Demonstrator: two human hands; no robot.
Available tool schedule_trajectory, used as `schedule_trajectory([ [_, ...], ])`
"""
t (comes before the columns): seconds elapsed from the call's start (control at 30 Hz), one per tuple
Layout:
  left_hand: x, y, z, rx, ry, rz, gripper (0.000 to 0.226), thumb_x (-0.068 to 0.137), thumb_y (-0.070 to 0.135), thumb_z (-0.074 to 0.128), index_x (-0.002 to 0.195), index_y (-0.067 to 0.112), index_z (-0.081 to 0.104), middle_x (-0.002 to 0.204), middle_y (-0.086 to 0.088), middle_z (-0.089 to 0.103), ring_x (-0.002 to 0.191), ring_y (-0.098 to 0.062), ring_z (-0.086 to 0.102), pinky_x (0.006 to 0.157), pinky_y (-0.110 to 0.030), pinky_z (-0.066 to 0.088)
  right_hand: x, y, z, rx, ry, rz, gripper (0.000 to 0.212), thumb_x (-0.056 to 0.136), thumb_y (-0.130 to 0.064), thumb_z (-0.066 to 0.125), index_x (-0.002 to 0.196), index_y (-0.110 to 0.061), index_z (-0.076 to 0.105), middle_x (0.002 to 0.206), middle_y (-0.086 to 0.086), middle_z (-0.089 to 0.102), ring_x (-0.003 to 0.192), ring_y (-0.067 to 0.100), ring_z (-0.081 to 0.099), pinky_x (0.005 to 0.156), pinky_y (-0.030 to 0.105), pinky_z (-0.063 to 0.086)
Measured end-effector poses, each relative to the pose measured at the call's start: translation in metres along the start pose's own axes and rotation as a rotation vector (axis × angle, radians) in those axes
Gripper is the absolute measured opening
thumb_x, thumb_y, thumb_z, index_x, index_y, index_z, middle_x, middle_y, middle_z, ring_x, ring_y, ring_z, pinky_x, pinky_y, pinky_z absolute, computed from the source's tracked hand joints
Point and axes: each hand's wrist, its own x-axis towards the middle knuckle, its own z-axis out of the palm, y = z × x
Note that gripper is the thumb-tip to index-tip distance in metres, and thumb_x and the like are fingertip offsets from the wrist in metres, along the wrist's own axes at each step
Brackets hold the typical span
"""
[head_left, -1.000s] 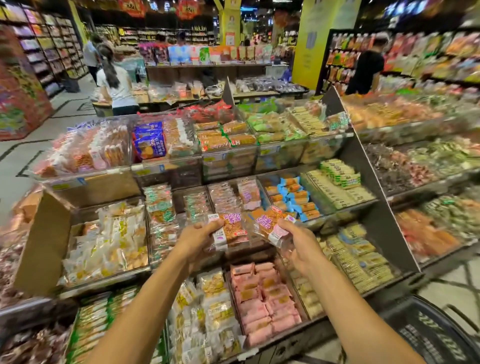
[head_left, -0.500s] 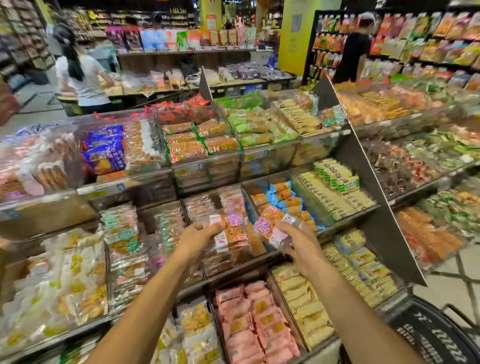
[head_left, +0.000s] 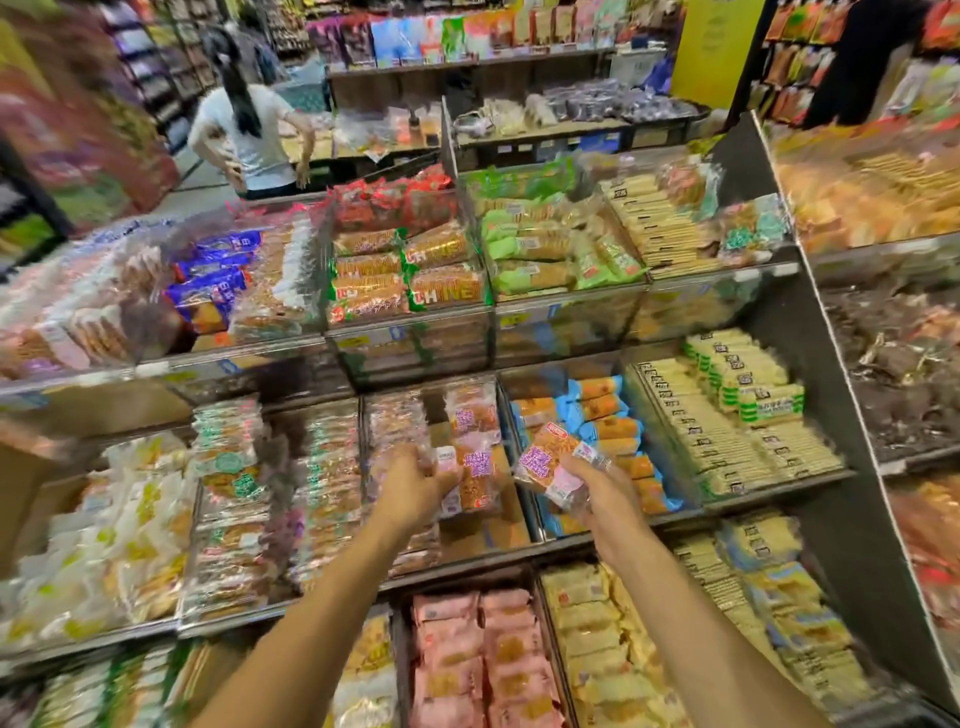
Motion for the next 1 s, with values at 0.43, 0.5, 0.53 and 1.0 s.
schedule_trajectory([
  [0.43,0.080,0.033,0.049,0.901,-0.333,0.120,0.026,0.094,0.018,0.073,0.081,0.020,0.051,0.083,0.003,0.058,0.082,-0.017,0.059,0.059,-0.020,0.042,0.031,0.008,-0.011,-0.035,-0.041,0.047,0.052,0.088,-0.034,0.084,0.129,-0.022,0.054,0.118,0.002,0.069,0.095,0.019,0.070,0.074,0.032,0.060],
  [0.5,0.091,0.037,0.054,0.965,-0.367,0.134,0.028,0.094,0.017,0.076,0.084,0.020,0.049,0.083,0.005,0.053,0.088,-0.017,0.056,0.064,-0.022,0.040,0.033,0.014,-0.009,-0.067,-0.043,0.029,0.044,0.092,-0.029,0.080,0.127,-0.016,0.057,0.113,0.007,0.073,0.087,0.018,0.072,0.068,0.031,0.059],
  [0.53,0.095,0.039,0.056,0.982,-0.383,0.135,0.026,0.093,0.018,0.077,0.088,0.020,0.051,0.085,0.006,0.053,0.090,-0.018,0.056,0.071,-0.023,0.041,0.032,0.015,-0.006,-0.083,-0.046,0.010,0.051,0.089,-0.034,0.083,0.129,-0.013,0.059,0.115,0.008,0.074,0.088,0.019,0.073,0.072,0.034,0.061],
  [1.0,0.119,0.021,0.051,1.070,-0.665,0.134,0.020,0.098,0.021,0.069,0.099,0.023,0.049,0.096,0.001,0.053,0.082,-0.015,0.045,0.073,-0.030,0.042,0.038,0.021,-0.003,-0.089,-0.068,-0.072,0.068,0.089,-0.044,0.081,0.144,-0.028,0.045,0.129,-0.003,0.057,0.112,0.019,0.062,0.104,0.046,0.053],
])
